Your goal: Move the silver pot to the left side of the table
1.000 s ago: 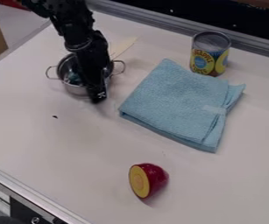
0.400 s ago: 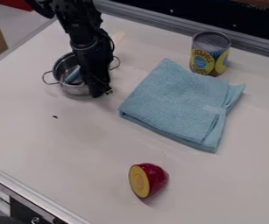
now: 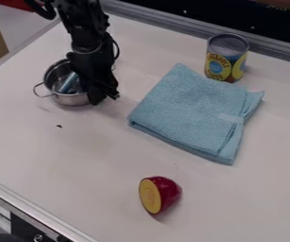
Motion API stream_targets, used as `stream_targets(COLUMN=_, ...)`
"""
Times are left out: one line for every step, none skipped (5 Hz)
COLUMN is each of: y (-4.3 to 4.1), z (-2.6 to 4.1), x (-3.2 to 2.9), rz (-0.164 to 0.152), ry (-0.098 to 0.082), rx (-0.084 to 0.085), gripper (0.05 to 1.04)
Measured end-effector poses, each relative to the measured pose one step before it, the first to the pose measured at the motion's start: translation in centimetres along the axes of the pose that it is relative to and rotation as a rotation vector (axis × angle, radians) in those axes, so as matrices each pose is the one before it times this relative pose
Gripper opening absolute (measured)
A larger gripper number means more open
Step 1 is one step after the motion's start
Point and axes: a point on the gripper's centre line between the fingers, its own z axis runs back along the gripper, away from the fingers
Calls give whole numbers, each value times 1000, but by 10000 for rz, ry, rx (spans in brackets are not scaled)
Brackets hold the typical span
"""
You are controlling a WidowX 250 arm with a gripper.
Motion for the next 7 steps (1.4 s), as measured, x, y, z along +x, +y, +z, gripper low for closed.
stream_targets(y=148, z=-46, x=-451, rz=247, ry=251, rx=245, gripper=67)
stream_targets(y=212, z=386, x=-621, rz=660, ry=-106, rx=377, gripper=60)
stream_targets(y=-30, z=609, x=-820, rz=95, ry=106, rx=-284, gripper=58)
stream_targets(y=52, z=652, x=-1095, rz=66, ry=243, rx=-52, gripper=58)
stream_targets(y=-238, z=837, x=-1165, rz=211, ry=13, rx=17, gripper=58)
stream_targets(y=44, z=738, x=-1199, rz=606, ry=-17, rx=31, gripper=58)
stream_targets(y=351, z=31, x=-661, rz=612, ry=155, rx=40, gripper=58)
